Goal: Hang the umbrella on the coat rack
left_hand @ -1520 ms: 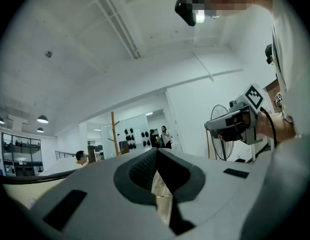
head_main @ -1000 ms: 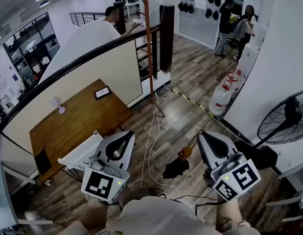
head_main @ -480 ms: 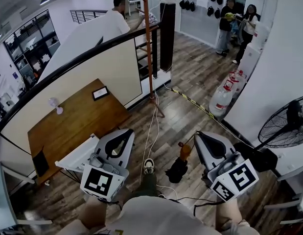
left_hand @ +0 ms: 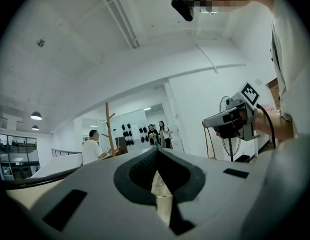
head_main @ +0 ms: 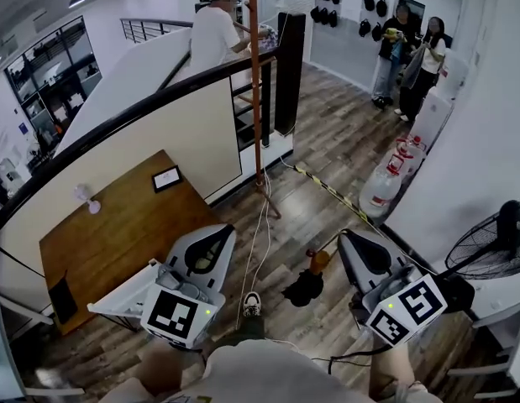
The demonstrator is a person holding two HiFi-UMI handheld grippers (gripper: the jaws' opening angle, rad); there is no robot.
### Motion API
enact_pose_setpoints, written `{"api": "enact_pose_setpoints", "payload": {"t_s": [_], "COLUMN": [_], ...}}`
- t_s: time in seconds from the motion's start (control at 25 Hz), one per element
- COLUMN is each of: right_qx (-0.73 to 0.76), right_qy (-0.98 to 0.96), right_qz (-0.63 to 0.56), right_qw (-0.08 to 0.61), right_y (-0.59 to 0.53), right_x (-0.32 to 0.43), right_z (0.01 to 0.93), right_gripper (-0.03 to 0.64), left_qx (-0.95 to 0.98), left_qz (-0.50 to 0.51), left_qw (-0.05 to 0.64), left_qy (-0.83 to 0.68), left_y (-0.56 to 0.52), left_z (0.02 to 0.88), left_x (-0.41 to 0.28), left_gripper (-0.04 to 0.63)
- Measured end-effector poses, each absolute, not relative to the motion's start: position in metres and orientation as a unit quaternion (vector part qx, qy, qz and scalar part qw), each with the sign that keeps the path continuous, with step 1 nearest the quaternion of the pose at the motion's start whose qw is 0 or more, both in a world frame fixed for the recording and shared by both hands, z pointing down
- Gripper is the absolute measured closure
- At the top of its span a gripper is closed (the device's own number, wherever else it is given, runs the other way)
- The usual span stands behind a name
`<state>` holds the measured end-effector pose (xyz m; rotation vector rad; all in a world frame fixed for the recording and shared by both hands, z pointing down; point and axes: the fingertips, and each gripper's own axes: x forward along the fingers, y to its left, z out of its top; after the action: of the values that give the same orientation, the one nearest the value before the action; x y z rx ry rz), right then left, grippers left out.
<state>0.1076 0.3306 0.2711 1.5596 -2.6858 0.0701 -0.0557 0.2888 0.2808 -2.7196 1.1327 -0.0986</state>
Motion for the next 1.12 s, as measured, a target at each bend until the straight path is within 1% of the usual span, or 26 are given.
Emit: {"api": "enact_pose_setpoints", "payload": {"t_s": [0.32, 0.64, 0.84, 1.12], "right_qx": [0.497, 0.489, 0.488, 0.479], "right_qy": [-0.867, -0.872, -0.872, -0.876], "right_qz": [0.027, 0.026, 0.029, 0.03], "right_qw": [0.034, 0.022, 0.02, 0.035], "right_y": [0.219, 0.11, 0.055, -0.014], "right_x": [0.097, 0.068, 0.056, 0.05], "right_z": [0.268, 0.257, 0.262, 0.275], "right_gripper": [0.614, 0.614, 0.614, 0.614], "left_qx": [-0.917, -0.92, -0.921, -0.922], "left_qz": [-0.029, -0.031, -0.041, -0.042], "left_qw": [0.098, 0.089, 0.094, 0.076], "left_qy": [0.385, 0.381, 0.376, 0.377], "left_y": [0.183, 0.077, 0.026, -0.027], "left_z": [0.278, 0.273, 0.276, 0.29], "left_x": [-0.067, -0.091, -0.098, -0.1], "left_gripper": [0.592, 0.592, 0.592, 0.592]}}
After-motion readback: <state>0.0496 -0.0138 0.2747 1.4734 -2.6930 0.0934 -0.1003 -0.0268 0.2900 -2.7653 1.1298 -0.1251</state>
